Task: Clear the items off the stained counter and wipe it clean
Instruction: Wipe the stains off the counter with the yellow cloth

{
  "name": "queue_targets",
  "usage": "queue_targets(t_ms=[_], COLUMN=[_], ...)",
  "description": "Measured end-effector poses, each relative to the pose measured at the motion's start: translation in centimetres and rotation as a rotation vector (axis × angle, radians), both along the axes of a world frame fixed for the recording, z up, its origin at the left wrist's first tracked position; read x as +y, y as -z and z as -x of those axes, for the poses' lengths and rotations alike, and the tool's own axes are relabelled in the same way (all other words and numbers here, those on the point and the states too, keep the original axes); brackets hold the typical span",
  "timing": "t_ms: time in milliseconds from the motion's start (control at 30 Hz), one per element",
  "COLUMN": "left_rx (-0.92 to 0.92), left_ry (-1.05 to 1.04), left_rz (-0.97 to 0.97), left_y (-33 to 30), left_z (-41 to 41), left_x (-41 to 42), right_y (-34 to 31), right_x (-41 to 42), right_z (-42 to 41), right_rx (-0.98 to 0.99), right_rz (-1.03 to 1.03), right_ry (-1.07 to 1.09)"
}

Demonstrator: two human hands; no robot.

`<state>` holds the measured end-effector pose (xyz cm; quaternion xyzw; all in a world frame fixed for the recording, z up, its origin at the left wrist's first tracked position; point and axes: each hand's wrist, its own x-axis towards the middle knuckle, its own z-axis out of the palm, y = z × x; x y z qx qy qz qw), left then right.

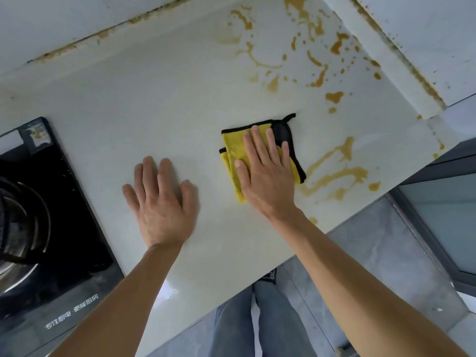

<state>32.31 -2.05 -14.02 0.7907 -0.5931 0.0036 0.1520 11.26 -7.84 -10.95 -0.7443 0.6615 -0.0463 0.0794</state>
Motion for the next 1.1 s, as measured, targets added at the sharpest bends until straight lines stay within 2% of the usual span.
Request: queue_targets(t_ms=[67,133,200,267,367,433,500,600,700,900,1000,1100], left_rx=[-0.006,0.008,0.021,0.023,0.016,0.013,0.011,0.017,0.030,0.033,0.038,0.054], left_ry=[-0.001,0.002,-0.008,-0.019,-0.016,-0.012,-0.010,-0.010,-0.011,-0.019,-0.020,-0.017], left_rz=[-0.003,-0.010,-0.028,-0.039,-0.040,-0.039,-0.039,-0.044,-0.044,-0.019,-0.035,-0.042], left_y=[0.2,0.1,-0.2,-0.3,-0.3,-0.2,-0.3,-0.6,-0.2,0.0,-0.3,-0.8], left_z=[-0.2,-0.2,-0.1,0.0,0.2,0.0,0.0,0.2,-0.1,-0.1,0.0,0.3], left_x=[0.1,0.1,0.1,0.1,0.1,0.0,0.0,0.0,0.1,0.2,0.1,0.1], right_y=[0.5,0.9,1.3,1.3,1.0,0.5,0.6,1.2,1.0,0.0,-0.3,0.0], right_x=[1.0,3.9,7.1,8.0,4.2,1.2,1.1,6.2,10.3,4.7,0.5,0.4], right_z=[-0.1,0.5,3.2,7.3,11.1,10.3,8.0,5.8,8.4,16.6,15.0,10.5], right_rx=[-0.024,-0.036,-0.003,0.046,0.118,0.087,0.057,0.033,0.026,0.149,0.141,0.101], right_rz=[0.041,0.039,0.029,0.016,-0.016,-0.032,-0.009,0.016,-0.020,-0.097,-0.086,-0.045], right_ry=[0.009,-0.103,-0.216,-0.230,-0.079,0.070,0.120,-0.093,-0.232,0.040,0.167,0.094])
